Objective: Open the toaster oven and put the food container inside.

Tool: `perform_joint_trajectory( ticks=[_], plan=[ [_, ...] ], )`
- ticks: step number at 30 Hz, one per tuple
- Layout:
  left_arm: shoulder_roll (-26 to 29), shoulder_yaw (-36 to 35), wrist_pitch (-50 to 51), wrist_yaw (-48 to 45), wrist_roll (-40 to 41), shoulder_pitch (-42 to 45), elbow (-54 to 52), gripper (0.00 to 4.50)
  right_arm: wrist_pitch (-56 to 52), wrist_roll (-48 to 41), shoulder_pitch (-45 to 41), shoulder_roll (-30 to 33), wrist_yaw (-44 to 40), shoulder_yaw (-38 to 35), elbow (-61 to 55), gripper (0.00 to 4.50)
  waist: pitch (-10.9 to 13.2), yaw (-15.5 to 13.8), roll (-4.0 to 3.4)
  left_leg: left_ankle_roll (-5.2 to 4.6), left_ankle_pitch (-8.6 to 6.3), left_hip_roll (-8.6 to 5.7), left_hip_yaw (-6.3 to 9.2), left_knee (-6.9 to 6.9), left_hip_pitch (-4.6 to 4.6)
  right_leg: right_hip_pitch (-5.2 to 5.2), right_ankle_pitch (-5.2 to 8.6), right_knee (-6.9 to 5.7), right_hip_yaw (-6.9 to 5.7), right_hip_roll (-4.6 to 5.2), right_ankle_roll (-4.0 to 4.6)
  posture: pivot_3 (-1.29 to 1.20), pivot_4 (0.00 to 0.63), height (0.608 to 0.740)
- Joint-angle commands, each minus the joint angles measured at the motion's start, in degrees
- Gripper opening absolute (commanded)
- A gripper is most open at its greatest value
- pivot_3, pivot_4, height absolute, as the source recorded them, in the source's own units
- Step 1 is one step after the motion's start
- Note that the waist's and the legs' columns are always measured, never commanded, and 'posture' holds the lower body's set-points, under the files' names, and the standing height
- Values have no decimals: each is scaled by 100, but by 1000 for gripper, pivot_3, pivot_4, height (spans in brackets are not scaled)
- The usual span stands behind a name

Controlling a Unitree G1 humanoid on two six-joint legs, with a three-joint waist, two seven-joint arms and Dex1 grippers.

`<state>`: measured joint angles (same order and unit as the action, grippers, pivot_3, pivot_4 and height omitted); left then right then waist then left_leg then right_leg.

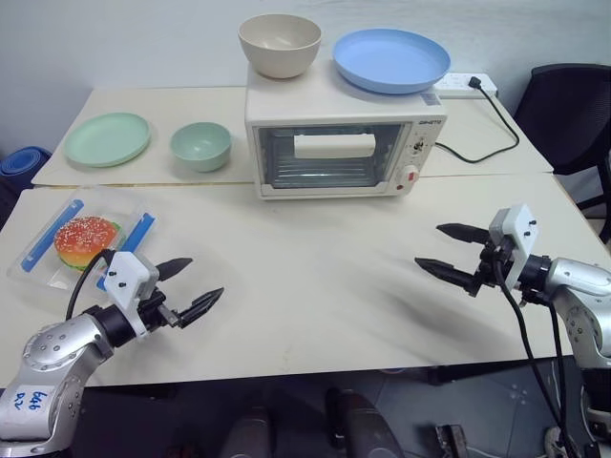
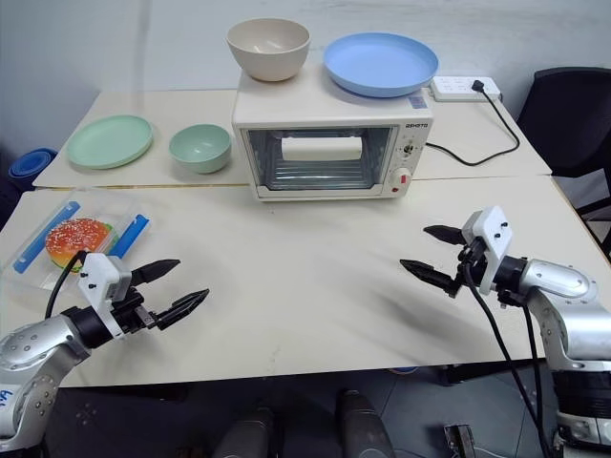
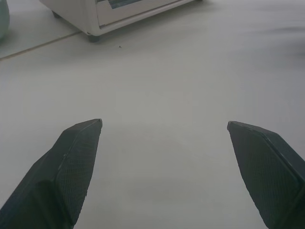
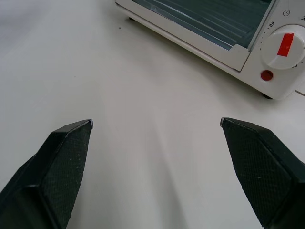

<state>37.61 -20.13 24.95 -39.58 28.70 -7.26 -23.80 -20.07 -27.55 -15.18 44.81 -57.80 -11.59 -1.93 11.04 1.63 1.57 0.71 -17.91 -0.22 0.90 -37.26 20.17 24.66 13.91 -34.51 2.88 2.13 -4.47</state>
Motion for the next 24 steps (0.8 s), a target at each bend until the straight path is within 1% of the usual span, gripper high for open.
perform_joint_trajectory(
  ticks=[1,11,14,16,18,21,24],
  plan=[
    [33,-130,-45,27,36,19,-88,4500,81,-23,-63,0,42,-116,-140,4481,0,0,0,0,0,0,0,0,0,0,0,0,0,0,0,0,150,740],
    [7,-207,153,150,156,-36,-94,4500,80,15,-78,-30,107,-66,-180,4481,0,0,0,0,0,0,-1,0,0,0,0,0,1,1,0,0,150,740],
    [17,-238,328,59,369,-10,-49,4500,-105,-66,-151,-96,191,-53,-181,4481,0,3,0,0,0,0,-1,-1,0,0,0,0,1,0,0,0,150,740],
    [46,-214,312,26,361,57,-20,4500,-143,-72,-280,-195,236,41,-209,4481,0,5,0,0,0,0,-1,-1,0,0,0,0,1,1,0,0,150,740],
    [32,-184,322,-2,409,124,-53,4500,-174,-66,-483,-331,290,128,-171,4481,0,18,0,0,0,0,-1,-2,-1,0,0,-1,1,-1,0,0,150,740],
    [67,-154,644,-60,814,425,-229,4500,-293,-97,-1102,-655,348,310,126,4481,0,15,0,0,1,1,-2,-6,-3,0,0,-6,3,-2,0,0,150,740],
    [281,-78,945,-194,1104,849,-338,4500,-215,126,-1829,-965,443,526,769,4481,1,13,2,0,1,1,0,-17,-1,2,-1,-15,0,-2,1,0,150,740]
  ],
)
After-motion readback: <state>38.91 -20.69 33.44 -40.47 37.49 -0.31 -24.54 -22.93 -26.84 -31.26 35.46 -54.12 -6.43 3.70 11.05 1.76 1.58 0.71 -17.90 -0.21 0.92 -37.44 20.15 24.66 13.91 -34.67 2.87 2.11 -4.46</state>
